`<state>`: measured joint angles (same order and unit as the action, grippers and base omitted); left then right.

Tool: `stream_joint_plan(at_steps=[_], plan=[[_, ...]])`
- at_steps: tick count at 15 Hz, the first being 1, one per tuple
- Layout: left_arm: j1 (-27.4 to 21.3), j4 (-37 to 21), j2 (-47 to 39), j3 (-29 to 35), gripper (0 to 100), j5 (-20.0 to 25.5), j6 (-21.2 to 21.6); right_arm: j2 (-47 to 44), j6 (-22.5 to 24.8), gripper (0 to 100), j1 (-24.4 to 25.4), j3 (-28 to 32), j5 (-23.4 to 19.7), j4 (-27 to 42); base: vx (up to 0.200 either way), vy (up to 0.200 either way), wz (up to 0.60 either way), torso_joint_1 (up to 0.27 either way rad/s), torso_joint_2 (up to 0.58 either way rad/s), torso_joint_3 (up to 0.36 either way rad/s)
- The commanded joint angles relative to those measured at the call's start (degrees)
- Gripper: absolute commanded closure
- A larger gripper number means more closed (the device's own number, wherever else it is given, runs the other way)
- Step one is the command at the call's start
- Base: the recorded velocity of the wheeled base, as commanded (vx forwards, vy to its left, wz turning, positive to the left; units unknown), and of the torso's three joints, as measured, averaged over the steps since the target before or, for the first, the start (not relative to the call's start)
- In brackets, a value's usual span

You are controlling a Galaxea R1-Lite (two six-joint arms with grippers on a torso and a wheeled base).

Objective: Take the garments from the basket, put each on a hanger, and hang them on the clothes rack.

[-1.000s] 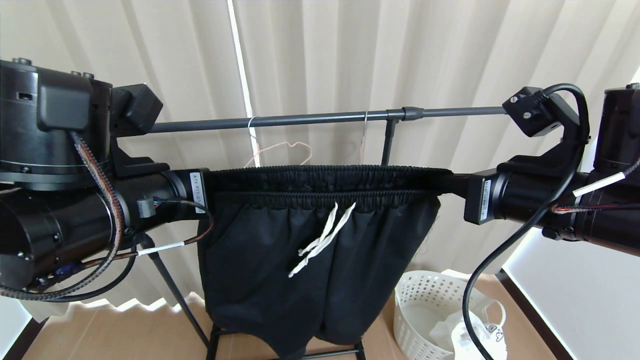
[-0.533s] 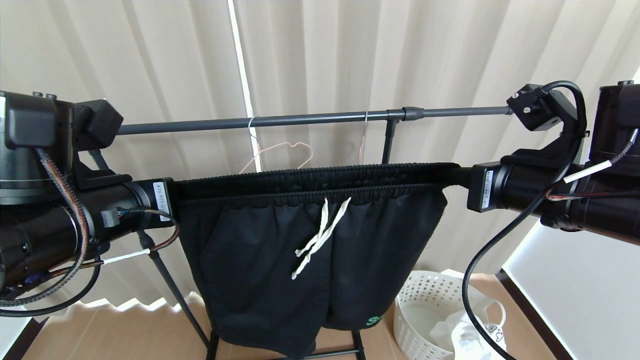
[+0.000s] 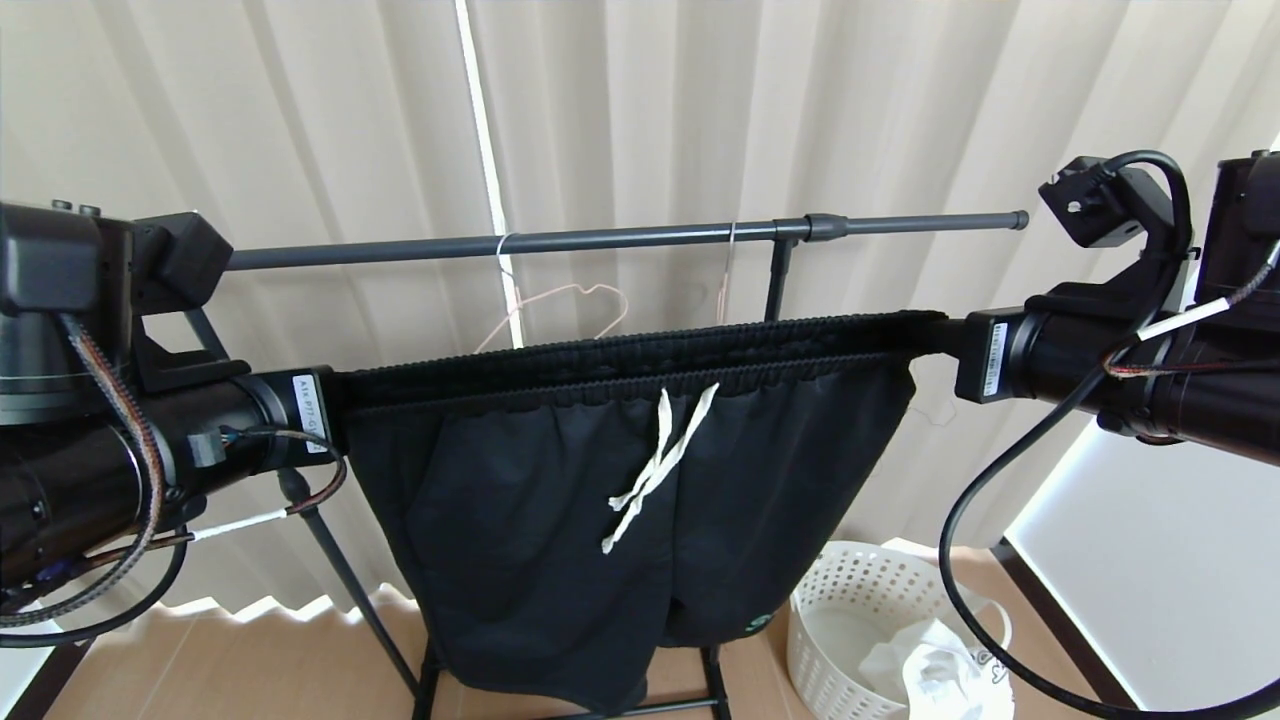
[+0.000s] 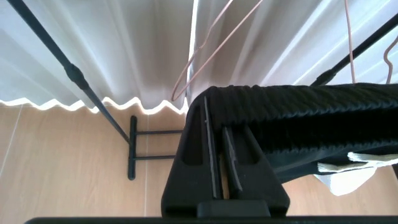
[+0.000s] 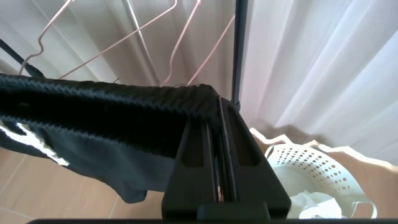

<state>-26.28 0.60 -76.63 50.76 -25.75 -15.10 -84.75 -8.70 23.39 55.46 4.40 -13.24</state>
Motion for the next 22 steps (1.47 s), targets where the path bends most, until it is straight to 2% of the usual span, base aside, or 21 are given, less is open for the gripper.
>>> stream_joint_plan(at_steps=[1,4,7,9,11,12,14,15,16,17,19,20,21,22], plan=[[-0.2,0.1,-0.2,0.0,100,0.0,0.0,0.0,-0.1,100,0.1,-0.3,0.1,0.0,0.000,0.000,0.00,0.000,0.00,0.000],[-2.7,0.4,-2.6,1.1,100,0.1,0.0,0.3,0.0,100,0.8,-0.4,0.1,0.4,0.000,0.000,0.00,0.000,0.00,0.000],[-3.7,0.4,-7.7,5.8,100,0.3,-0.1,1.1,0.0,100,3.2,-0.3,1.8,2.9,0.000,0.000,0.00,0.000,0.00,0.000],[-5.1,0.4,-16.4,15.1,100,0.3,-0.6,2.9,3.5,100,8.7,-1.9,6.4,6.8,0.000,0.000,0.00,0.000,0.00,0.000],[-6.9,0.2,-22.3,22.4,100,0.3,-0.6,3.1,7.1,100,10.8,-5.1,6.7,6.6,0.000,0.000,0.00,0.000,0.00,0.000],[-8.0,-0.2,-26.4,28.2,100,0.3,-0.5,3.9,10.5,100,13.1,-7.7,6.7,7.1,0.000,0.000,0.00,0.000,0.00,0.000],[-9.6,-0.2,-30.3,34.8,100,0.3,-0.4,6.2,15.7,100,17.6,-11.7,6.1,7.1,0.000,0.000,0.00,0.000,0.00,0.000],[-9.6,-0.2,-30.3,34.8,100,0.3,-0.4,6.2,15.7,100,17.6,-11.7,6.1,7.1,0.000,0.000,0.00,0.000,0.00,0.000],[-10.2,-0.2,-32.6,39.1,100,0.3,-0.4,6.7,16.2,100,22.0,-12.3,5.9,7.1,0.000,0.000,0.00,0.000,0.00,0.000],[-10.5,-0.2,-34.6,43.0,100,0.3,-0.4,6.6,15.2,100,26.2,-12.1,5.6,6.9,0.000,0.000,0.00,0.000,0.00,0.000],[-10.5,-0.2,-36.5,47.8,100,0.4,-0.4,5.6,9.6,100,31.7,-11.4,5.5,6.5,0.000,0.000,0.00,0.000,0.00,0.000],[-10.6,-0.2,-37.1,50.1,100,0.4,-0.4,3.9,3.9,100,36.3,-9.6,5.0,6.4,0.000,0.000,0.00,0.000,0.00,0.000],[-10.6,-0.2,-37.4,51.1,100,0.4,-0.4,2.9,1.1,100,37.8,-8.8,4.6,6.3,0.000,0.000,0.00,0.000,0.00,0.000],[-10.6,-0.2,-37.7,52.4,100,0.4,-0.4,0.5,-4.1,100,38.8,-7.3,3.5,4.7,0.000,0.000,0.00,0.000,0.00,0.000]])
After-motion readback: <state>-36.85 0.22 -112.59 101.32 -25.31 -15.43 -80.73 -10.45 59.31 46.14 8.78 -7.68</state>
